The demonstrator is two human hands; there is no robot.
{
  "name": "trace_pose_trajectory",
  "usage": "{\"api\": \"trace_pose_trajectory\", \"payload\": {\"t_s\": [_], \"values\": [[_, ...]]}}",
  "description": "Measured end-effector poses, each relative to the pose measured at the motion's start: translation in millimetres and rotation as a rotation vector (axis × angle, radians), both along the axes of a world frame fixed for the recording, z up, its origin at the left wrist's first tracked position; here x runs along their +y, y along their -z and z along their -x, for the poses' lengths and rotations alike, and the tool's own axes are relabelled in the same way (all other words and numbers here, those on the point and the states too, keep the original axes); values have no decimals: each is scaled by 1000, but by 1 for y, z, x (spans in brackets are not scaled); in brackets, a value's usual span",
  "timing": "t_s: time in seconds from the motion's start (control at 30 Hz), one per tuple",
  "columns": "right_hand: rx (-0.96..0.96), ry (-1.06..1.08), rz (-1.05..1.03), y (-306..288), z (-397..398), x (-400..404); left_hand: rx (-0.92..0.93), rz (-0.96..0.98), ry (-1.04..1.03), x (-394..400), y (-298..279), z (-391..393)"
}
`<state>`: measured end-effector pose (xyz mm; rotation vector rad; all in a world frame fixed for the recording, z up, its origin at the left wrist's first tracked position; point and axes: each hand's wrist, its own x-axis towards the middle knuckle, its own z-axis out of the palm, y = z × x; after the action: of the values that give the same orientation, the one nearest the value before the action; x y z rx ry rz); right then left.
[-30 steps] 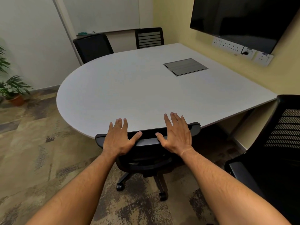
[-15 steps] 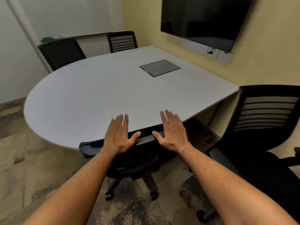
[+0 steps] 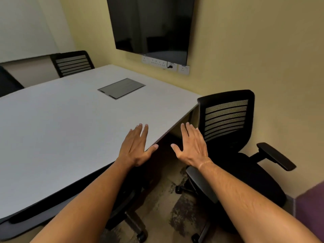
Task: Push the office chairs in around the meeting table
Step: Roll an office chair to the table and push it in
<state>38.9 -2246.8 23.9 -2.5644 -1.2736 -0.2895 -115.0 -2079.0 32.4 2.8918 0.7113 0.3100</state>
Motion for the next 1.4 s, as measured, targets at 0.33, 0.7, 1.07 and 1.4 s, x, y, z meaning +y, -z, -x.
{"api": "trace_pose_trajectory", "payload": {"t_s": [0.33, 0.7, 1.07, 1.4], "values": [[18, 139, -38, -4, -116, -4, -8, -3, 67, -5, -7, -135], [85, 287, 16, 17, -193, 51, -6, 54, 194, 50, 11, -249], [100, 444, 45, 21, -294, 148, 24, 100, 274, 133, 48, -334], [67, 468, 60, 35, -304, 159, 78, 112, 330, 139, 58, -366]]}}
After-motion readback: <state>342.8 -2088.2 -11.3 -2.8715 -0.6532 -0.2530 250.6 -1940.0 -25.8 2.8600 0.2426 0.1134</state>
